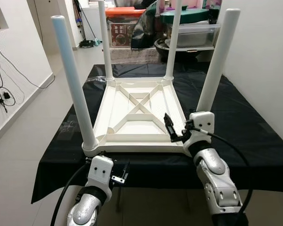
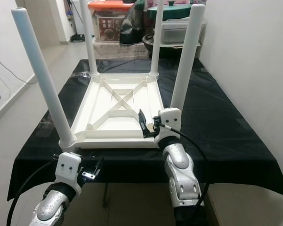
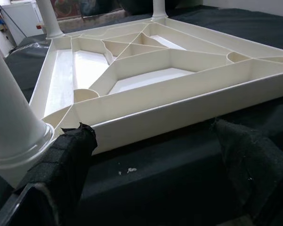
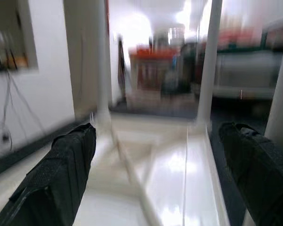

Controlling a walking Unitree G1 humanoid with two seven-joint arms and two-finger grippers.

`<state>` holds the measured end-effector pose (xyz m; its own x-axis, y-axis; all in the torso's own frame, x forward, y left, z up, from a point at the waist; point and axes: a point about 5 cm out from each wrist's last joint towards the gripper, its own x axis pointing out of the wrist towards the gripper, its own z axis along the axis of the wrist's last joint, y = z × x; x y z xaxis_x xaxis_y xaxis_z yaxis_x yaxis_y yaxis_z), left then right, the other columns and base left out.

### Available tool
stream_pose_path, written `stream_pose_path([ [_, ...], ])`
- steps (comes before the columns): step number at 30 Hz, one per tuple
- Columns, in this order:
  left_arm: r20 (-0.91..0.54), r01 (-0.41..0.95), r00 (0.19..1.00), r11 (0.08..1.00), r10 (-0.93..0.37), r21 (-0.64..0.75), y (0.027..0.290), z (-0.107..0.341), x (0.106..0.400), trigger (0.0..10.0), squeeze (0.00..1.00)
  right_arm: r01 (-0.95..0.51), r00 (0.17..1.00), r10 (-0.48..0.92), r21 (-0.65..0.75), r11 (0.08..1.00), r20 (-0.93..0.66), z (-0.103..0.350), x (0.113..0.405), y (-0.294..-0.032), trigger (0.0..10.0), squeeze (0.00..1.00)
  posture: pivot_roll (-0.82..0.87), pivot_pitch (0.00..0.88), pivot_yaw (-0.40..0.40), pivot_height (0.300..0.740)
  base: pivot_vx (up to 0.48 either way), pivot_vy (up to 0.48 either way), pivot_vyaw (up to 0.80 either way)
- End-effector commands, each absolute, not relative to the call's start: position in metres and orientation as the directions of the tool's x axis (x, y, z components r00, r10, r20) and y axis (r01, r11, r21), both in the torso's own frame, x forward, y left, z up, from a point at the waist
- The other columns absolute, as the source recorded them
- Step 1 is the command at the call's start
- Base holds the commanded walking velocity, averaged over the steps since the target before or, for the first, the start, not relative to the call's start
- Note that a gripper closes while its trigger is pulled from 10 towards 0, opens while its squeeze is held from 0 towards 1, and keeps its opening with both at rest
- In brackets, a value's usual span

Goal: Building children table

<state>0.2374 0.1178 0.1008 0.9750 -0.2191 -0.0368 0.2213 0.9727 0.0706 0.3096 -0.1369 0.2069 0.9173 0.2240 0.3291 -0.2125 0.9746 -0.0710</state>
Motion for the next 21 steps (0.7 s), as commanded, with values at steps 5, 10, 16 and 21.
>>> stream_pose_path([
  [5, -0.052, 0.217, 0.976, 0.973, -0.214, 0.073, 0.121, 0.099, 0.237, 10.0, 0.0, -0.146, 0.834, 0.164, -0.075, 0.986, 0.526, 0.263, 0.31, -0.135, 10.0, 0.0, 0.08, 0.0, -0.002, 0.74, 0.0, 0.0, 0.0],
  [10, -0.053, 0.218, 0.975, 0.973, -0.214, 0.074, 0.121, 0.099, 0.237, 10.0, 0.0, 0.112, 0.787, -0.056, -0.053, 0.992, 0.615, 0.292, 0.313, -0.166, 10.0, 0.0, 0.08, 0.0, -0.003, 0.74, 0.0, 0.0, 0.0],
  [16, -0.055, 0.22, 0.975, 0.973, -0.216, 0.073, 0.121, 0.099, 0.237, 10.0, 0.0, 0.225, 0.823, -0.184, -0.012, 0.974, 0.537, 0.277, 0.32, -0.187, 10.0, 0.0, 0.08, 0.0, -0.002, 0.74, 0.0, 0.0, 0.0],
  [21, -0.056, 0.222, 0.974, 0.972, -0.218, 0.073, 0.121, 0.099, 0.236, 10.0, 0.0, 0.201, 0.855, -0.182, 0.014, 0.98, 0.486, 0.267, 0.326, -0.188, 10.0, 0.0, 0.08, 0.0, 0.001, 0.74, 0.0, 0.0, 0.0],
])
